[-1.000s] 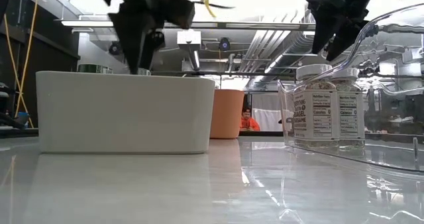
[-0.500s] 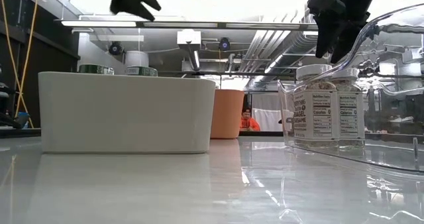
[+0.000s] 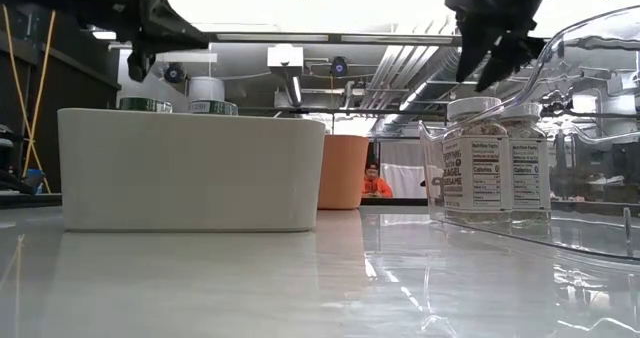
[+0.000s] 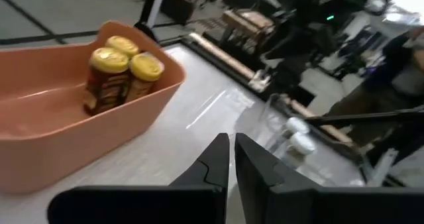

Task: Sort spices by type
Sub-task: Adjust the green seasoning bottle in the gray bin

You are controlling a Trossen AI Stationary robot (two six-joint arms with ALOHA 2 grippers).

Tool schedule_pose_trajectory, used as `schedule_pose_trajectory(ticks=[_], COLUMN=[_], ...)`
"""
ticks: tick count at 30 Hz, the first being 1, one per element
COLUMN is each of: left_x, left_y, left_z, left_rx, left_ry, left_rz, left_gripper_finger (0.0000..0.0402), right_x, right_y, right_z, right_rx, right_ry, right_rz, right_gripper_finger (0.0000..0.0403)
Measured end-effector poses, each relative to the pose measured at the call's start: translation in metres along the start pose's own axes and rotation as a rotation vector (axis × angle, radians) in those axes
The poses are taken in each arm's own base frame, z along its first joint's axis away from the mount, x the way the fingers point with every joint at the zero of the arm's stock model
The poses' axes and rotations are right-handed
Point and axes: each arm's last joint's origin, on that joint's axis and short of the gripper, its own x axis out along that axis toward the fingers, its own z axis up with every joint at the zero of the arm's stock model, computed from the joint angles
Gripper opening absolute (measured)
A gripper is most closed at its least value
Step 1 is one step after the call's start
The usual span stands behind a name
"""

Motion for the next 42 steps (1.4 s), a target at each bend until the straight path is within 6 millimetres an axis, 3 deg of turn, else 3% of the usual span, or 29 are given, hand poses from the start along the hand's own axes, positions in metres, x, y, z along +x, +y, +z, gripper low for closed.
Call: schedule_pose_trajectory(ticks=[4, 7, 10, 17, 21, 25, 29, 32, 38, 42], left_x=[0.004, 0.021, 0.056, 0.162, 0.199, 0.208, 0.198, 0.194, 0.204, 0.207], left_y=[-0.01, -0.023, -0.036, -0.064, -0.089, -0.112, -0.127, -0.128, -0.117, -0.12], left_z=[0.013, 0.029, 0.04, 0.028, 0.013, 0.008, 0.012, 0.01, -0.02, -0.029], left_rx=[0.047, 0.156, 0.266, 0.365, 0.407, 0.463, 0.455, 0.435, 0.386, 0.362], left_ry=[0.005, 0.091, 0.274, 0.811, 0.978, 1.042, 1.074, 1.079, 1.154, 1.145], left_rz=[-0.062, -0.086, -0.099, -0.014, 0.014, 0.058, 0.154, 0.202, 0.298, 0.313], left_gripper_finger=[0.0002, 0.0001, 0.0, 0.0, 0.0, 0.0, 0.0, 0.0, 0.0, 0.0], right_x=[0.0, 0.001, 0.002, 0.003, 0.003, 0.003, 0.003, 0.003, 0.003, 0.003], right_y=[0.004, 0.005, 0.004, -0.005, -0.009, -0.012, -0.012, -0.013, -0.014, -0.014], right_z=[0.005, 0.007, 0.008, 0.006, 0.002, 0.0, 0.0, 0.0, 0.002, 0.002], right_rx=[0.031, 0.051, 0.078, 0.071, 0.015, -0.039, -0.094, -0.119, -0.142, -0.142], right_ry=[-0.031, -0.017, 0.002, 0.041, 0.073, 0.096, 0.1, 0.1, 0.099, 0.098], right_rz=[0.056, 0.089, 0.096, 0.014, -0.031, -0.055, -0.056, -0.056, -0.058, -0.057], right_gripper_finger=[0.0143, 0.0086, 0.0017, 0.0006, 0.0002, 0.0003, 0.0001, 0.0001, 0.0001, 0.0001])
